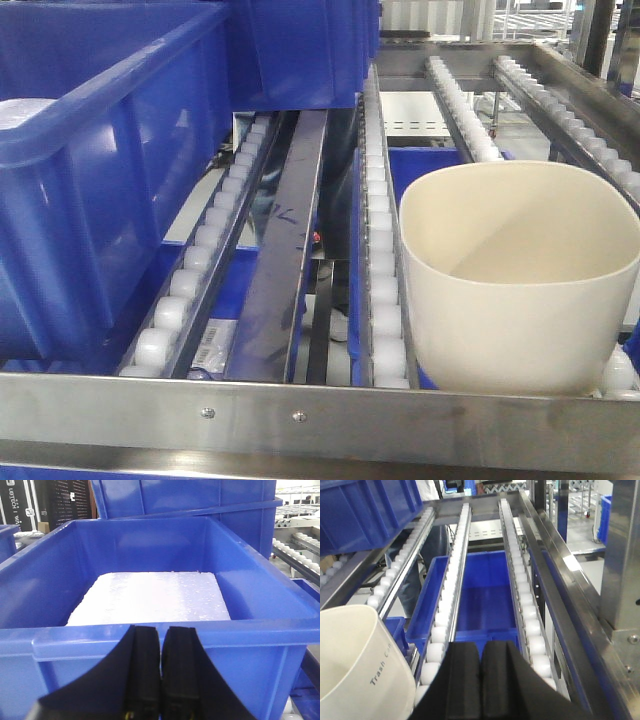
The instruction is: Move white bin to right shelf second layer
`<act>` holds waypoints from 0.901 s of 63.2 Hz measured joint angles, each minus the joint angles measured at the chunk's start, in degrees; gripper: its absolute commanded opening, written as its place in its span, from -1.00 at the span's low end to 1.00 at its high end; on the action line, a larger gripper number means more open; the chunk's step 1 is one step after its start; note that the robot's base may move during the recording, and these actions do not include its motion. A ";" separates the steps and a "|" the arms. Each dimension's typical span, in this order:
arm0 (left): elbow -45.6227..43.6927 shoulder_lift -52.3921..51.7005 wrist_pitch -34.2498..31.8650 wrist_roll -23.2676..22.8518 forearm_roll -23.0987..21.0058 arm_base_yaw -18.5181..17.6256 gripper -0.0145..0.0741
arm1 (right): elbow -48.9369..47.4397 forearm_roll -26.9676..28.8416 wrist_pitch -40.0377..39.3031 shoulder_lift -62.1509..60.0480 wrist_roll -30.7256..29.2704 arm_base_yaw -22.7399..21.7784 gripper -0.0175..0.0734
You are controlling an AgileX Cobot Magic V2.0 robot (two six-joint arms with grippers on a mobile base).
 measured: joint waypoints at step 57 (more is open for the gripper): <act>0.00 0.00 0.00 0.00 0.00 0.00 -0.48 | 0.00 2.15 -0.11 0.00 -0.12 -0.04 -0.49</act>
